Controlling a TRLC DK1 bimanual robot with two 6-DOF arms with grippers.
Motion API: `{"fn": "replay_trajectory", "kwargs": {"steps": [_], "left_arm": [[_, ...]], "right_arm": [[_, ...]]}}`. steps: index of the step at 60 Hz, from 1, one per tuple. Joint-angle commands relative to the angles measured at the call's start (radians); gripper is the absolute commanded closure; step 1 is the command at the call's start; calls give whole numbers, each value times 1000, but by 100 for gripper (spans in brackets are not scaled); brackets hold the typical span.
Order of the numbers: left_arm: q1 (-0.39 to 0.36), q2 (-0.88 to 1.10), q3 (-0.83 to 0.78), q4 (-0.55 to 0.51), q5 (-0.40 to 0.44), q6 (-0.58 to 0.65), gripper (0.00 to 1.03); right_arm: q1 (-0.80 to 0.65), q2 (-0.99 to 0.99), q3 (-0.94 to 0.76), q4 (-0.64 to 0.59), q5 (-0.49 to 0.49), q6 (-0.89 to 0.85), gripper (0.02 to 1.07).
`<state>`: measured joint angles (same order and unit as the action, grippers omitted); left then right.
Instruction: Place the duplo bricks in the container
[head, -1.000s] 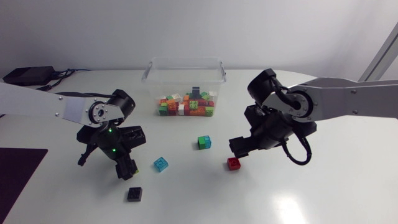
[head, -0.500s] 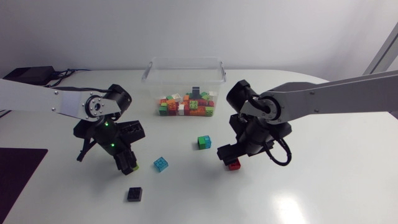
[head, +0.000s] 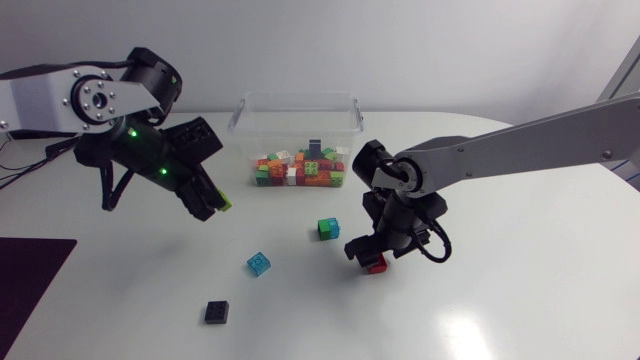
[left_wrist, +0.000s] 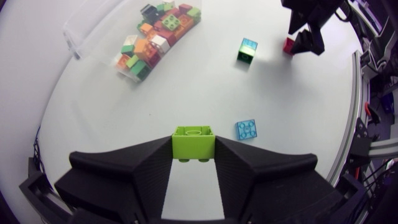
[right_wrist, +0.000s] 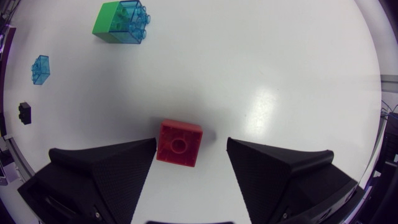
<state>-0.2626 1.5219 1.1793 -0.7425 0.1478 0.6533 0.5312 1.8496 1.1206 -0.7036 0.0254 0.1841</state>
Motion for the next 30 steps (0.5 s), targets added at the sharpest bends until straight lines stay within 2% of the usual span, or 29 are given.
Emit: {"fn": "replay_trajectory", "kwargs": {"steps": [1,8,13,14,17,30], "left_arm": [[10,0,71,-3,24,-55,65],[11,30,152,40,45,-135,65],[20,63,206,69,55,-185,65],[22,66,212,75,56,-193,65],[20,90,249,111,58,-230,65],[17,192,385,195,58,-346,65]], "right_arm": [[10,31,19,-13,10,26,31],[16,26,10,27,19,23,62],[15,26,8,33,19,12,66],[15,26,11,33,21,9,71],[12,11,13,35,22,3,75],[-19,-82,90,-19,24,-44,77]]}}
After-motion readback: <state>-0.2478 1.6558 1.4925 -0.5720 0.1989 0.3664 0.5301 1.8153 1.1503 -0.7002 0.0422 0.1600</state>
